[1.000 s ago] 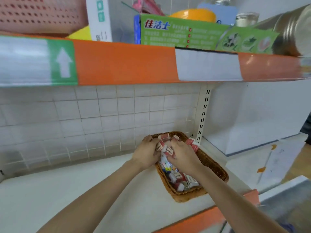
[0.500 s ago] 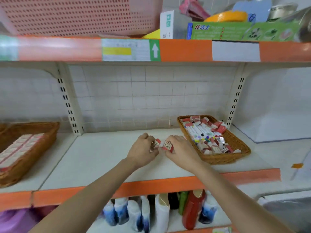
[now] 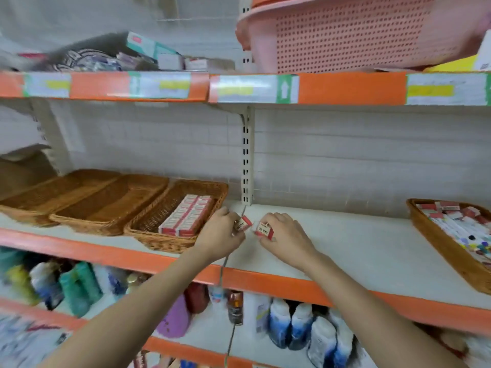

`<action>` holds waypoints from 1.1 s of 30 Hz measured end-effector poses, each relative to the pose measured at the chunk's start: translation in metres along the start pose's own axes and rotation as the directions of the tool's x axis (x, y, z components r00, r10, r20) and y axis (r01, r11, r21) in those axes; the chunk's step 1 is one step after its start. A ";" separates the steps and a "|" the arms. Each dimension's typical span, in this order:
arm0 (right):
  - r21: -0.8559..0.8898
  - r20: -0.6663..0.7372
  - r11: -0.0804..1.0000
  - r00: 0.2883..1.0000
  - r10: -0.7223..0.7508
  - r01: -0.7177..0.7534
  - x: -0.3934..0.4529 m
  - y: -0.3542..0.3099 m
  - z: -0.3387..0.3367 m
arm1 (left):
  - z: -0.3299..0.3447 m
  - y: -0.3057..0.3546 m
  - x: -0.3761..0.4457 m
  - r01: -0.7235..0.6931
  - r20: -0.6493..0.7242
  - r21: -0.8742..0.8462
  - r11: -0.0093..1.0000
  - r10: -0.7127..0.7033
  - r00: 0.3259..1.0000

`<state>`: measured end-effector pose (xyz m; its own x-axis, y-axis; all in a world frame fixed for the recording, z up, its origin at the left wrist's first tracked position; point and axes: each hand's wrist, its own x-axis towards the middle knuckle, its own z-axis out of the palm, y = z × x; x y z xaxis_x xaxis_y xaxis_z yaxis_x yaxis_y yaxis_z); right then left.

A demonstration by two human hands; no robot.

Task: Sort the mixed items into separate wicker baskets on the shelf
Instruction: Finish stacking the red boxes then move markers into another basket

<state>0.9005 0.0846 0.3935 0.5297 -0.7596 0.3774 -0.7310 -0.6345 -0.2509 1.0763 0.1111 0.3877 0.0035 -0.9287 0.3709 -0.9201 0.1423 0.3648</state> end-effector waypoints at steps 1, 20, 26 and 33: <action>0.007 0.002 1.000 1.000 -0.013 0.013 0.010 -0.015 0.008 | -0.010 -0.016 -0.004 0.015 -0.009 0.002 1.000 -0.015 1.000; -0.030 0.132 0.998 0.990 -0.049 0.053 0.151 -0.086 0.093 | -0.069 -0.176 0.027 0.117 0.000 0.099 0.988 -0.118 0.993; -0.073 0.200 0.996 0.979 -0.037 0.053 0.182 -0.078 0.108 | -0.057 -0.196 0.060 0.103 0.053 0.118 0.988 -0.110 0.993; -0.133 0.195 0.991 0.981 0.015 0.011 0.214 -0.066 0.119 | -0.047 -0.218 0.107 0.024 0.131 0.111 0.994 -0.039 0.991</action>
<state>1.1134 -0.0536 0.3845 0.5925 -0.7823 0.1921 -0.7758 -0.6184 -0.1256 1.2962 -0.0027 0.3880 -0.0120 -0.9703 0.2415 -0.9574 0.0808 0.2772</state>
